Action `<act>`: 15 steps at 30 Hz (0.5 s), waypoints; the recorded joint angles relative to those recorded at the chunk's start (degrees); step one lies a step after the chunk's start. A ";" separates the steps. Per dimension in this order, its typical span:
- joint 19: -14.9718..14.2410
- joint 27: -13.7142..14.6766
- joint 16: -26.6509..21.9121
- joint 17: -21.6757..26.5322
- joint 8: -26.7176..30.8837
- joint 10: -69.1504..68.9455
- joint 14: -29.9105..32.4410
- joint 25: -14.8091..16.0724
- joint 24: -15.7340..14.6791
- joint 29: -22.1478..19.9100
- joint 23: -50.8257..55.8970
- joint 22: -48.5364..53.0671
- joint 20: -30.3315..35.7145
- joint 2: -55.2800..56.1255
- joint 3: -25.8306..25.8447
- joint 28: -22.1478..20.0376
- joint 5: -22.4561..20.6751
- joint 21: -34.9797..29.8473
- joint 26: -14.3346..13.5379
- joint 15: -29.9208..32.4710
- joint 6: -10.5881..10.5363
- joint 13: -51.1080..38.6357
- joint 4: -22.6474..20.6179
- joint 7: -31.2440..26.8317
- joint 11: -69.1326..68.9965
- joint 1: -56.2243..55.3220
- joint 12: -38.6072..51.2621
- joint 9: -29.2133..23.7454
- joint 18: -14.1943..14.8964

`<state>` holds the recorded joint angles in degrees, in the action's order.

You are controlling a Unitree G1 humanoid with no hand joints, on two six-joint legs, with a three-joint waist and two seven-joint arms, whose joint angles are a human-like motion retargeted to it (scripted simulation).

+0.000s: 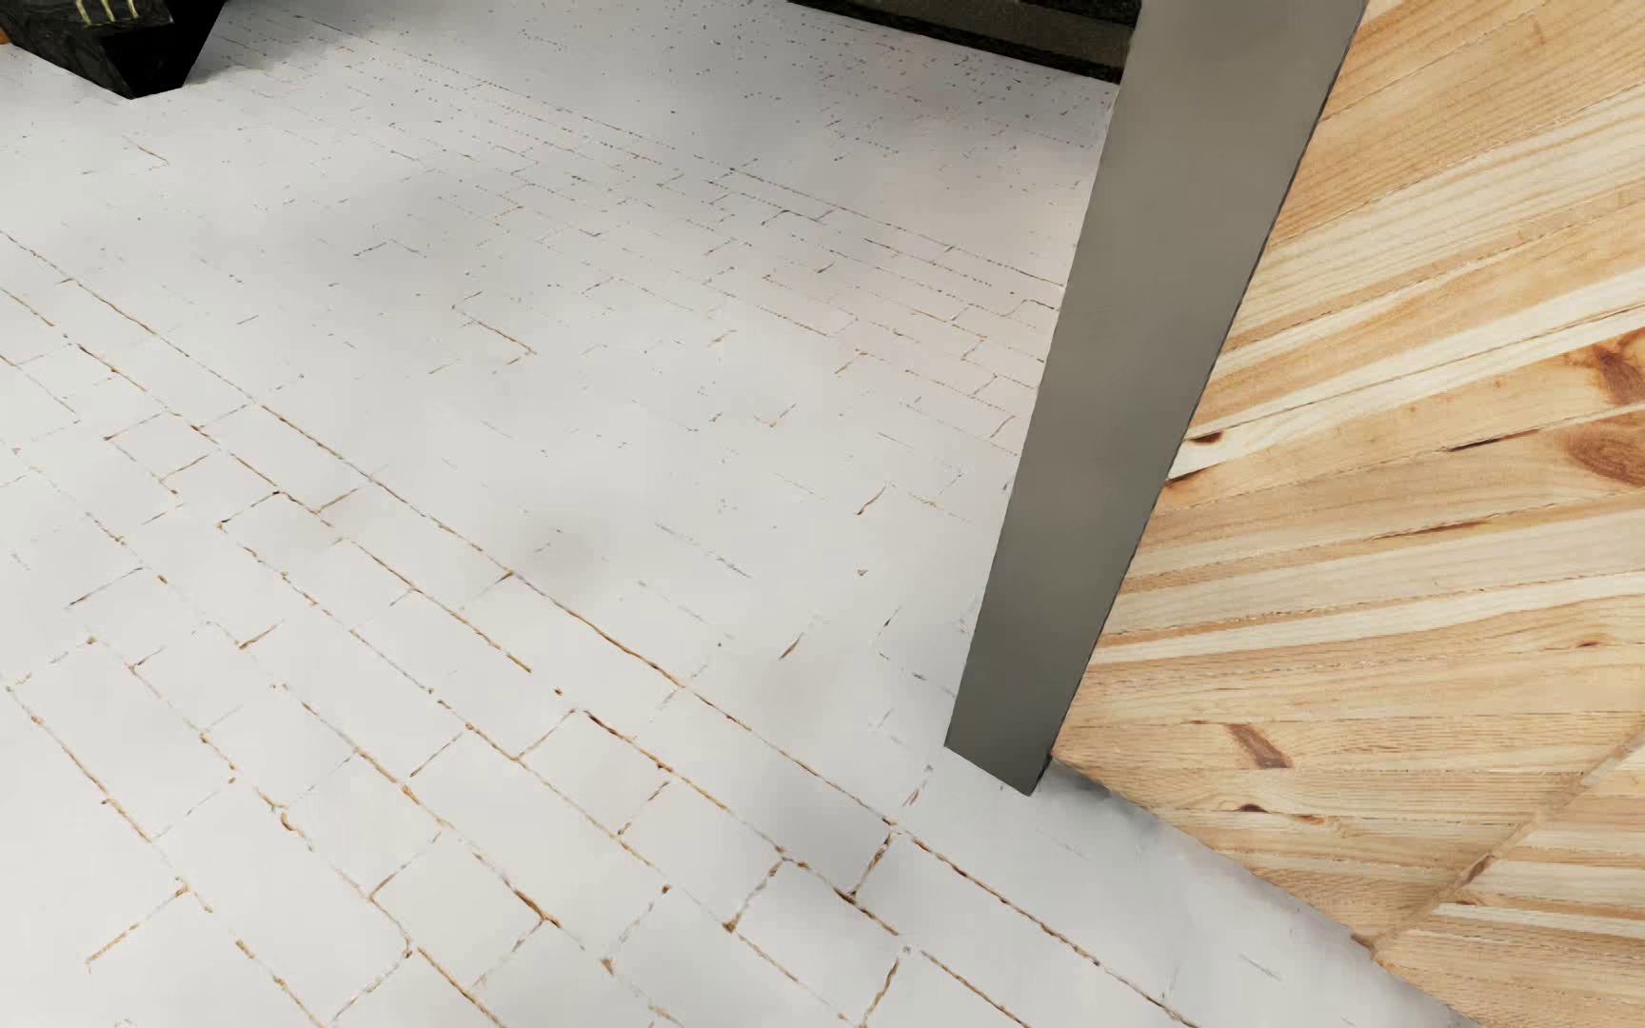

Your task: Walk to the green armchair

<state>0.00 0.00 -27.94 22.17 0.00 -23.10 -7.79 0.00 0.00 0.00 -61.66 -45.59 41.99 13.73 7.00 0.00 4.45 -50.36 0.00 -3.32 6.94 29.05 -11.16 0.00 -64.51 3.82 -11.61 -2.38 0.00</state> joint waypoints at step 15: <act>0.00 0.00 -1.23 5.18 0.00 -45.35 20.25 0.00 0.00 0.00 6.40 -9.06 15.82 -6.60 -9.33 0.00 -1.66 18.80 0.00 3.99 -4.78 -9.81 4.83 0.00 31.09 -18.51 -7.71 1.23 0.00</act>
<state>0.00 0.00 -29.17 27.35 0.00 -68.45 12.46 0.00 0.00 0.00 -55.26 -54.66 57.81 7.13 -2.33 0.00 2.79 -31.56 0.00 0.67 2.16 19.25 -6.33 0.00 -33.42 -14.70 -19.32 -1.15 0.00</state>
